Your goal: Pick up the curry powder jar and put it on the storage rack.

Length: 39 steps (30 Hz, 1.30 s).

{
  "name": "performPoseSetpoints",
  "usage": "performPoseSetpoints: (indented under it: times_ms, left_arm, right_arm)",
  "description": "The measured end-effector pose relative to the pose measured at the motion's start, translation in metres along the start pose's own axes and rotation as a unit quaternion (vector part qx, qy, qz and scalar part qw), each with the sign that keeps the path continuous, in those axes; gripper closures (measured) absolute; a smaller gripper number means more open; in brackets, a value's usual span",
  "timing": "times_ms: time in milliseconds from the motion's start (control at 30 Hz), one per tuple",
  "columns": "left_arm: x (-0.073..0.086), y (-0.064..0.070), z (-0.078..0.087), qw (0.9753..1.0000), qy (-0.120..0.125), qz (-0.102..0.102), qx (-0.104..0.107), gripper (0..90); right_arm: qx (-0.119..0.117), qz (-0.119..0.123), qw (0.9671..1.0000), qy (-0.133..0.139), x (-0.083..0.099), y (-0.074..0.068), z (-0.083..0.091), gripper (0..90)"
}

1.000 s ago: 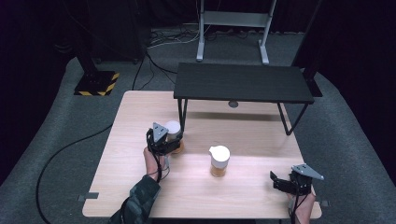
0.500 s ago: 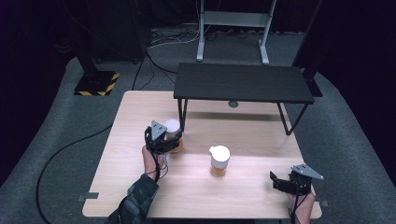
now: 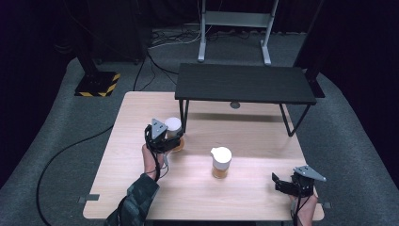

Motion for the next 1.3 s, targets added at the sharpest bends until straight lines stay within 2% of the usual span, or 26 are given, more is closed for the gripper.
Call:
performPoseSetpoints:
  times_ms: [1300]
  left_arm:
    - [-0.043,-0.005,-0.004,0.9994,0.003,-0.017,0.028,33.4]
  right_arm:
    - [-0.006,-0.001,1.0000,-0.003,-0.001,0.001,-0.001,0.5]
Point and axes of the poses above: each handheld gripper's, and its own axes: z roughly backward along the jaws, x roughly out of its underside, y roughly to its right, the point moved 8 cm from there along -z, roughly forward along the jaws, and after that the axes turned 12 degrees about y, right-handed, at the moved point
